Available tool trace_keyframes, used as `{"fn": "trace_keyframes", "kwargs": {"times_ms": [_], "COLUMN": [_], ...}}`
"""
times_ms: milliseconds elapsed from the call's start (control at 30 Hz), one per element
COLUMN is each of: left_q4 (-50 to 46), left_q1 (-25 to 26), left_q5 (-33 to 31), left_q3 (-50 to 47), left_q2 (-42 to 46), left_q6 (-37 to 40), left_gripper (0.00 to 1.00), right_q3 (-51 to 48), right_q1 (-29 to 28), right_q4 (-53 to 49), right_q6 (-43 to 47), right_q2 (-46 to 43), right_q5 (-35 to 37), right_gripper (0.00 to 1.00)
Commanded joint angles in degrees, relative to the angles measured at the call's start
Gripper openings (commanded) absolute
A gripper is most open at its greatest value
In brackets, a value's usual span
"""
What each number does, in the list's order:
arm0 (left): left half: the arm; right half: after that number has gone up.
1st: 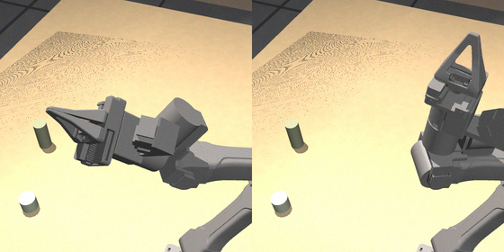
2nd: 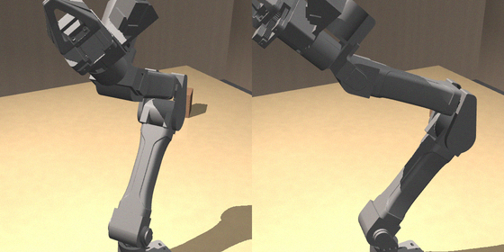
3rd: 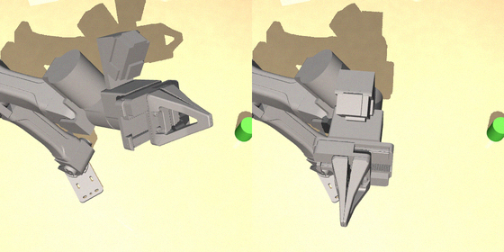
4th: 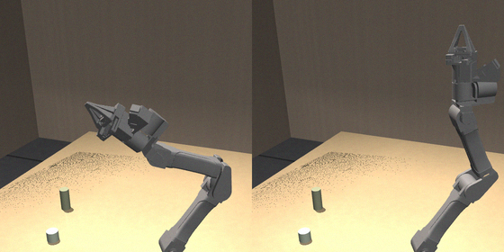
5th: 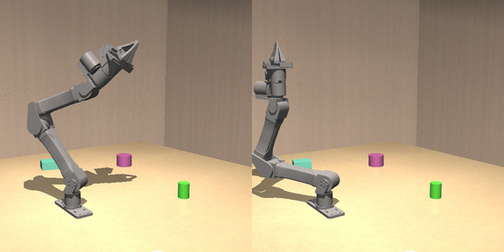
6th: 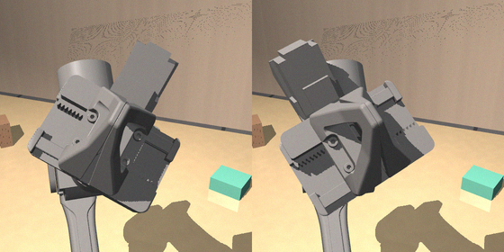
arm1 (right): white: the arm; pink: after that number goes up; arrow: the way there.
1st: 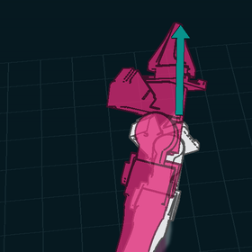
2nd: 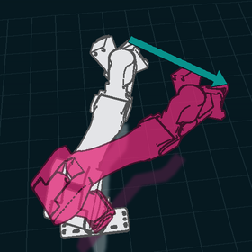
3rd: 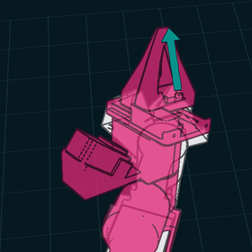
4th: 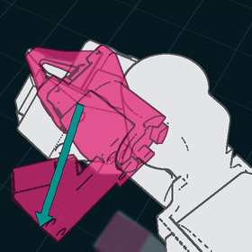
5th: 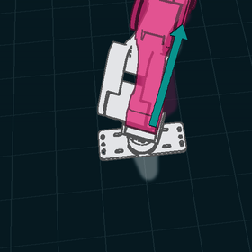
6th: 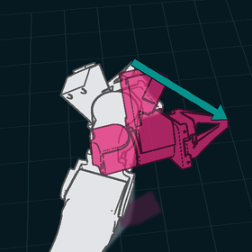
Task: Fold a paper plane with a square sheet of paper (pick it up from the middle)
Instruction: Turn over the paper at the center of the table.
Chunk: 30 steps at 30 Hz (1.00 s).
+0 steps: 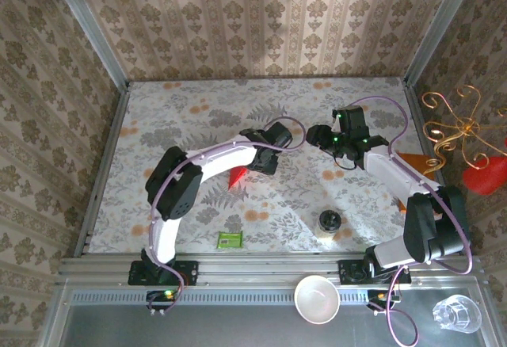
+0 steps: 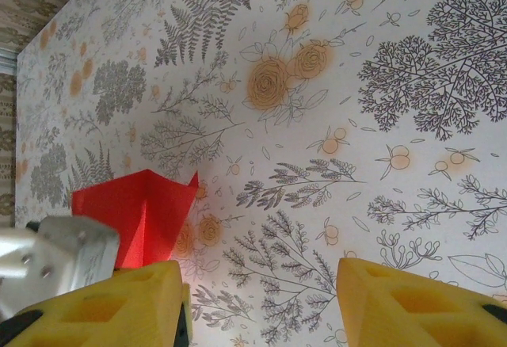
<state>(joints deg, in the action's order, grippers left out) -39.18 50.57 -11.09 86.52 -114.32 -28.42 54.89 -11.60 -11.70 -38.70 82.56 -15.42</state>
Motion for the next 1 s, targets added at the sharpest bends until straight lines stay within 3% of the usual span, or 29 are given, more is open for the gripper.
{"fn": "trace_keyframes", "kwargs": {"times_ms": [0, 367, 733, 967], "left_q4": [4.26, 10.26, 21.62, 24.54], "left_q1": [0.15, 0.41, -10.15, -14.27], "left_q5": [9.82, 16.16, 24.50, 27.98], "left_q3": [-2.57, -7.42, -25.71, -26.50], "left_q2": [4.08, 12.88, 20.45, 17.12], "left_q6": [-5.02, -6.49, -15.52, -16.45], "left_gripper": [0.41, 0.46, 0.49, 0.49], "right_q3": [-0.99, -0.76, -0.89, -0.88], "right_q1": [0.30, 0.26, 0.20, 0.17], "right_q4": [1.51, 1.44, 2.92, 3.88], "right_q6": [-1.44, -3.04, -4.19, -5.07], "right_q2": [0.55, 0.87, 3.02, 4.35], "right_q5": [0.03, 0.60, -1.54, -2.68], "right_gripper": [0.57, 0.59, 0.61, 0.61]}}
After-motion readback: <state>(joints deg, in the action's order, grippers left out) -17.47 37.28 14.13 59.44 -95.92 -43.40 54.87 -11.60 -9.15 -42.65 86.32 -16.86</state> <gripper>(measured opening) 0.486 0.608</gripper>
